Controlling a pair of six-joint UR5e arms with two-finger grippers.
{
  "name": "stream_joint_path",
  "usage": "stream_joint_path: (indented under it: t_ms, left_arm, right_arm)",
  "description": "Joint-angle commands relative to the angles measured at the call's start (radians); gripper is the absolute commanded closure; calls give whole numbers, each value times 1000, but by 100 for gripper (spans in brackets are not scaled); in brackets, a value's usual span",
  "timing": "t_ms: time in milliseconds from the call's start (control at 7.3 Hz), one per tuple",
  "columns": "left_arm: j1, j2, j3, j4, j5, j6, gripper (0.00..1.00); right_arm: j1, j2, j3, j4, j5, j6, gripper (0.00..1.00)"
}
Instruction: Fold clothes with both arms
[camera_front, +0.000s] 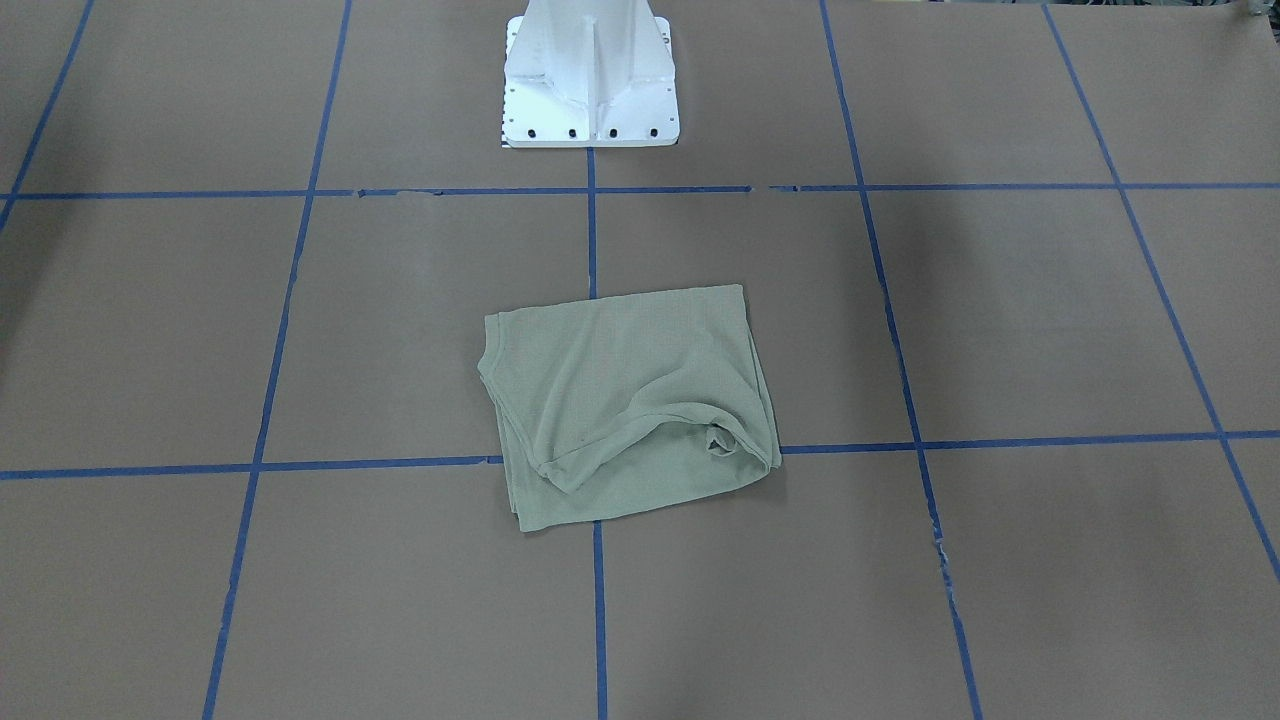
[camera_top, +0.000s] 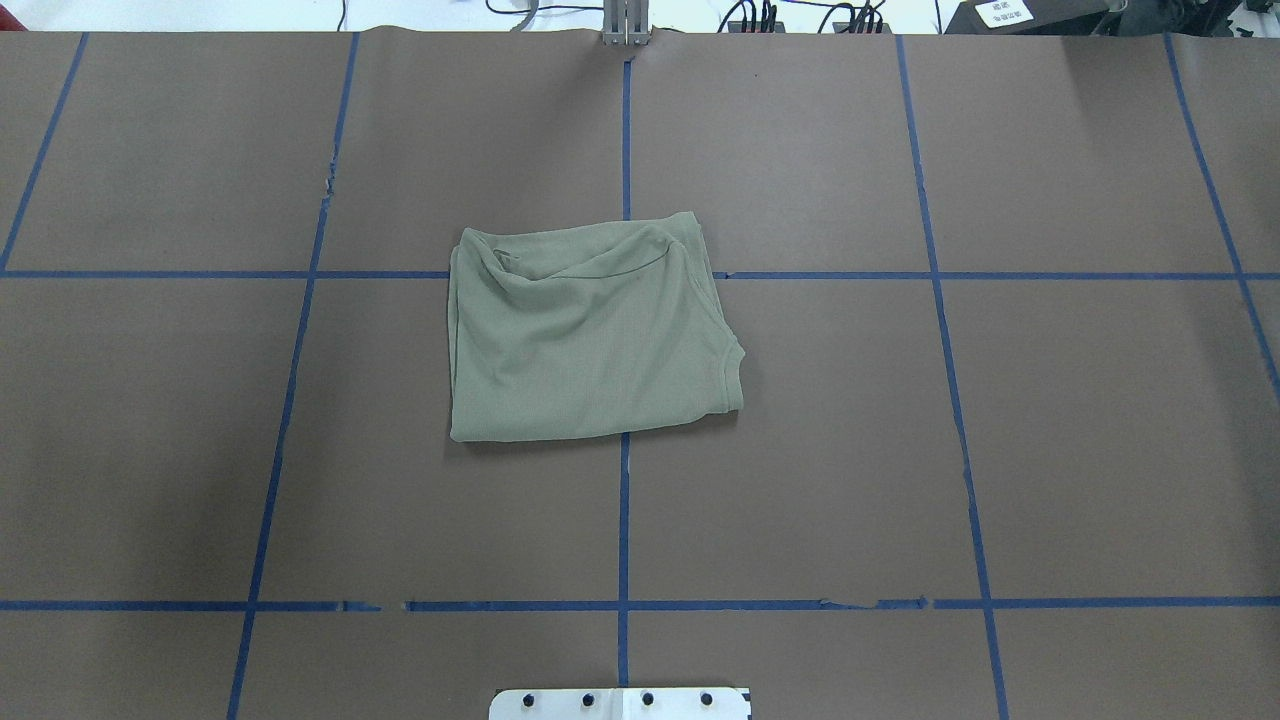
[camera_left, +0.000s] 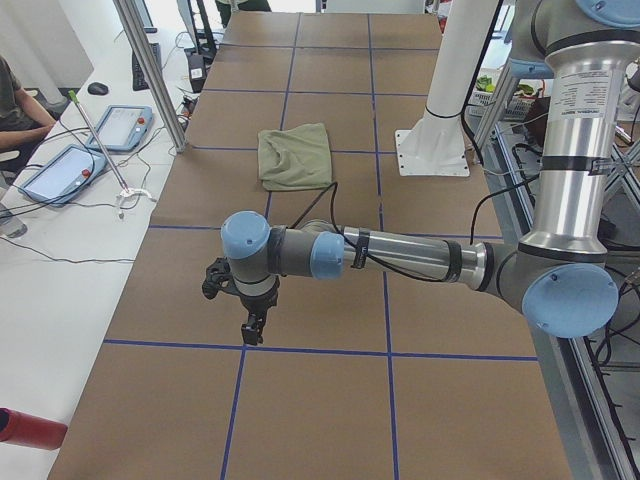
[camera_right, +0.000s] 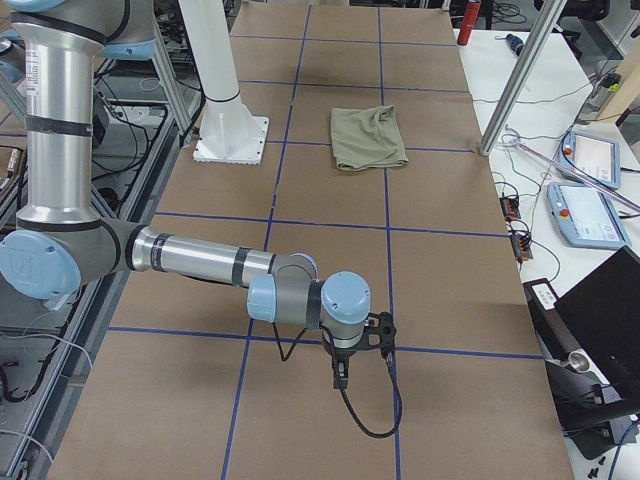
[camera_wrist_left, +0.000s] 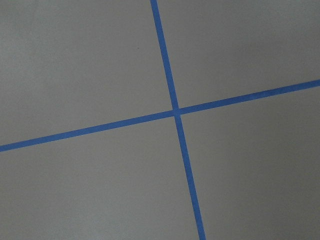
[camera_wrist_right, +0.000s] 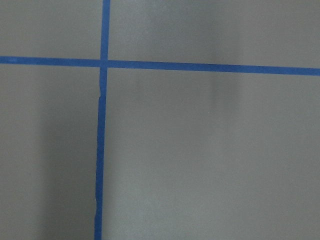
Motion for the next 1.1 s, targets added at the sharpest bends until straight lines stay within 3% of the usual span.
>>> stream_joint_path:
  t_ms: [0,548,959]
  left_arm:
    - [0,1,-3,0,-1,-4,0]
    - [0,1,-2,0,2,-4,0]
    - [0,-1,-3,-2,7,-4,0]
  right_arm:
    - [1,-12,105,-1,6,184,0]
    - [-120,-12,176,8,17,301,0]
    - [-120,-32,177,-1,20,164,0]
